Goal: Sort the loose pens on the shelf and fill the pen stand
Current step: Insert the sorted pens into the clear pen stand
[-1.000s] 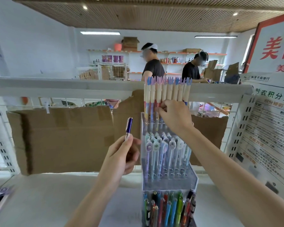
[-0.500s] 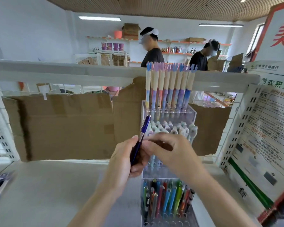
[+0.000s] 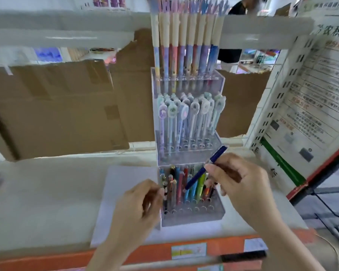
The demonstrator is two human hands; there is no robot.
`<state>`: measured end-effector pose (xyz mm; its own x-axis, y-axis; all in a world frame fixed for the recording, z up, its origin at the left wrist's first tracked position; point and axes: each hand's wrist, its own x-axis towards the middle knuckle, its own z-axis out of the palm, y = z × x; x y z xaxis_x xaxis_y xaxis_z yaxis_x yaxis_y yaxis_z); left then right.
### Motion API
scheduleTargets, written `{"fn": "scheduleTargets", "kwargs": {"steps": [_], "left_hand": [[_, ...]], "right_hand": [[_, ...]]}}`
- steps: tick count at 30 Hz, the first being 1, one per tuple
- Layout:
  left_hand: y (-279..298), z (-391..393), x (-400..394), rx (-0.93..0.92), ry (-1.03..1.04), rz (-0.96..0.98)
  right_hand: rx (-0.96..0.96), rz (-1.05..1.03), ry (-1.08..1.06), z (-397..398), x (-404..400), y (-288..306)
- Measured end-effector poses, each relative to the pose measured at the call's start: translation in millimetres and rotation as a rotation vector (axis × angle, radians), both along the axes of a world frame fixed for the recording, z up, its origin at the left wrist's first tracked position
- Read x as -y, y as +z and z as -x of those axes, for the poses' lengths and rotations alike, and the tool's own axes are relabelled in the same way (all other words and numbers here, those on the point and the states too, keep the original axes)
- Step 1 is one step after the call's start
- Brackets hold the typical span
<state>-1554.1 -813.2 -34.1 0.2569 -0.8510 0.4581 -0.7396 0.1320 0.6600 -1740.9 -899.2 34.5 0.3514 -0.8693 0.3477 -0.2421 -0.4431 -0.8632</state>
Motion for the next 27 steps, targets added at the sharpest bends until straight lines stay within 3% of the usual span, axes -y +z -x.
{"fn": "scheduleTargets", "kwargs": {"steps": [7, 17, 27], "left_hand": [[-58, -10, -7, 0.07, 0.036, -0.179], [-63, 0, -7, -0.016, 0.038, -0.227], [-64, 0, -6, 0.005, 0.068, -0.277]], "right_hand": [[-0.231, 0.229, -0.091, -22, 2, -63], [-0.25, 0.362, -0.081, -27, 4, -75], [-0.409, 0.436, -0.075, -29, 5, -107]]}}
